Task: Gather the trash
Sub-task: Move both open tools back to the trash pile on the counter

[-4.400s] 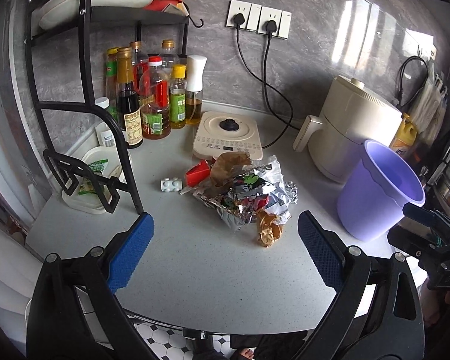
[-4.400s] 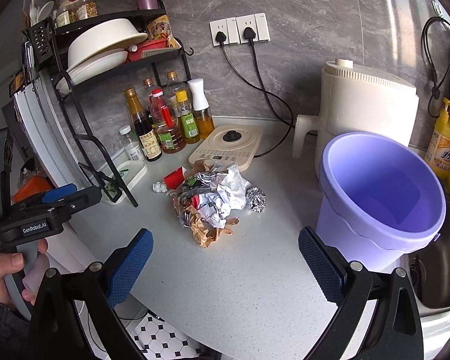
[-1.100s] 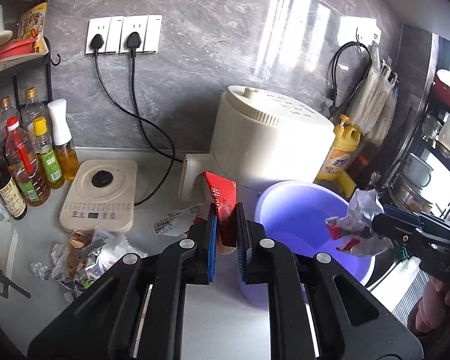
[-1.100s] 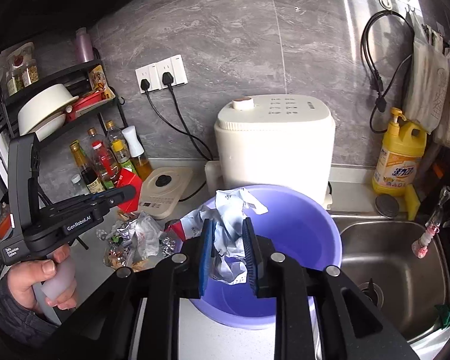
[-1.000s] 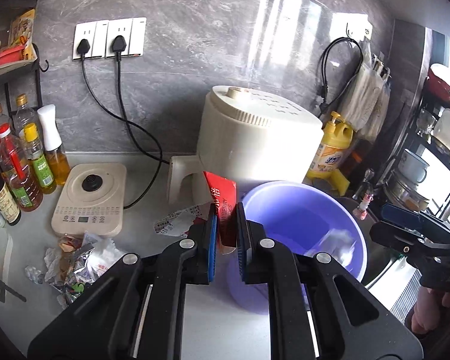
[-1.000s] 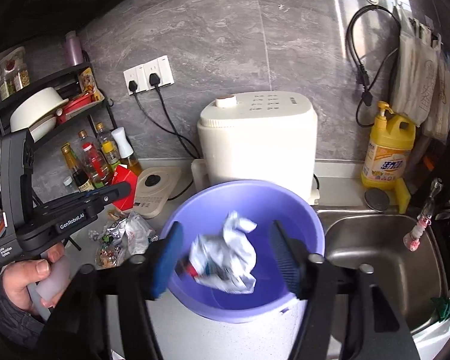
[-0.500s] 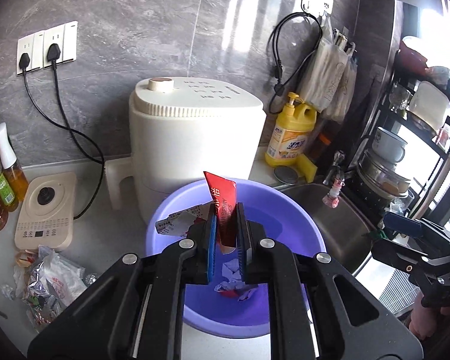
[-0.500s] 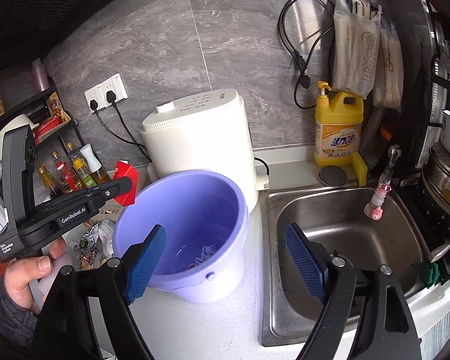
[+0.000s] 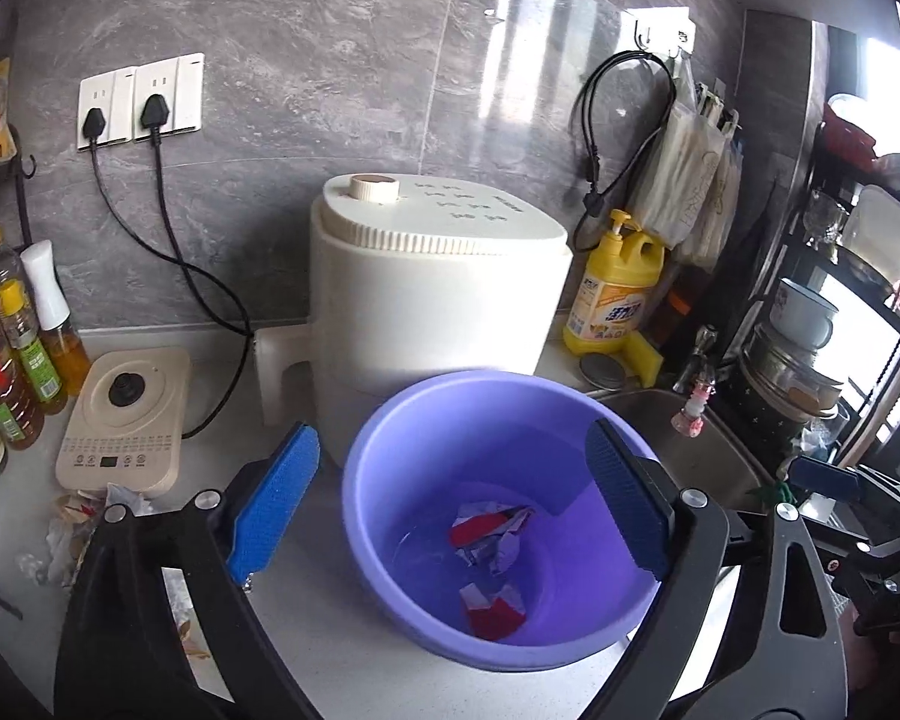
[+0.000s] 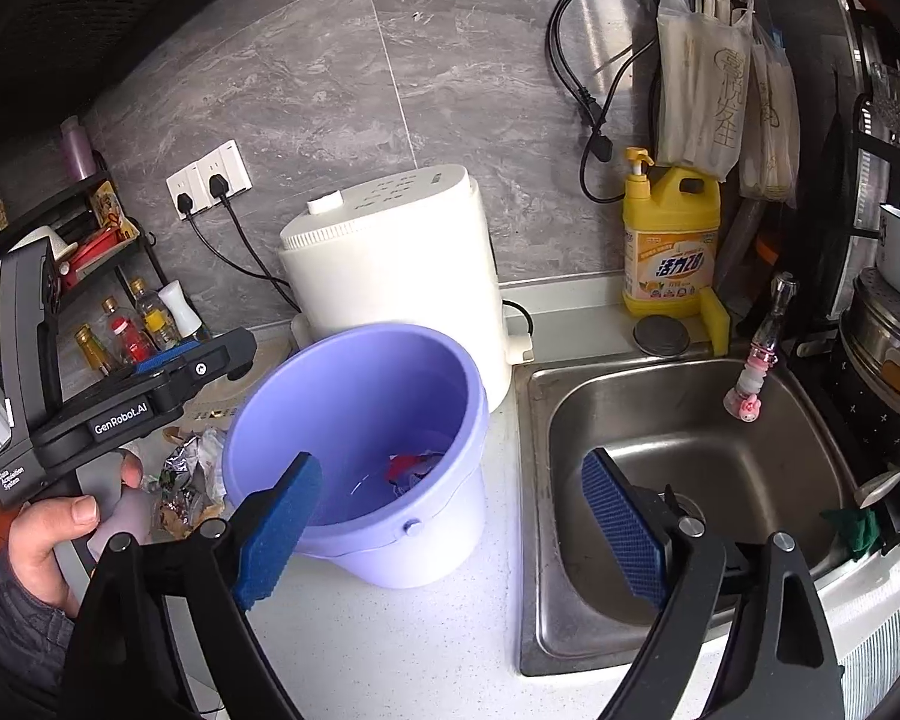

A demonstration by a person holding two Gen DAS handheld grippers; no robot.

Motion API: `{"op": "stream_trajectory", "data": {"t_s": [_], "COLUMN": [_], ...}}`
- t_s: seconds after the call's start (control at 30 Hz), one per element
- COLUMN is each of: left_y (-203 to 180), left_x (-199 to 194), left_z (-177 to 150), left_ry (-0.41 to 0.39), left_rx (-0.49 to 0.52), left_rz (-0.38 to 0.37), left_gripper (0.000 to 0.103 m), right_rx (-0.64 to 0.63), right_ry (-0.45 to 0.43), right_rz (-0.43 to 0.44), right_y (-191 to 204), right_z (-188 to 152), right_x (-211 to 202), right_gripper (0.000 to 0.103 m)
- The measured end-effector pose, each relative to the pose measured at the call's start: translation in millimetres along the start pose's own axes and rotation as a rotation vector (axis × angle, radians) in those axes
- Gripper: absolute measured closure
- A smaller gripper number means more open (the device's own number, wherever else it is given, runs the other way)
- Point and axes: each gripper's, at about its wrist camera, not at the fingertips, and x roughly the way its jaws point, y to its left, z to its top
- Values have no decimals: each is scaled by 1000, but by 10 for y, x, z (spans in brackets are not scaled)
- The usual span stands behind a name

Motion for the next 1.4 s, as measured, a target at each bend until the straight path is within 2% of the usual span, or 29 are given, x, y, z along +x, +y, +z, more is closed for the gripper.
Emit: {"op": "stream_trajectory", "data": {"t_s": [0.2, 0.4, 0.73, 1.03, 1.2, 1.4], "left_y": [305, 676, 1349, 1904, 2172, 2478], "left_x": [-146, -330, -614, -773, -753, -610], "left_z": [-92, -186, -355, -522, -594, -661], "left_ry": [9, 13, 18, 36, 67, 112], "left_rx": [-42, -84, -153, -203, -212, -232], "left_rz": [91, 167, 260, 279, 269, 231], "left_gripper": [6, 6, 6, 7, 18, 33], "right_rx": [-25, -48, -158, -210, -216, -217], "right_ry": [11, 31, 69, 104, 133, 169], "right_rz": [38, 90, 208, 252, 262, 256], "right_y": [269, 601, 1326, 1912, 2175, 2441], "right_z": [19, 41, 44, -5, -65, -167], "right_x": [108, 254, 476, 719, 884, 1120], "right_gripper": [8, 8, 8, 18, 29, 37]}}
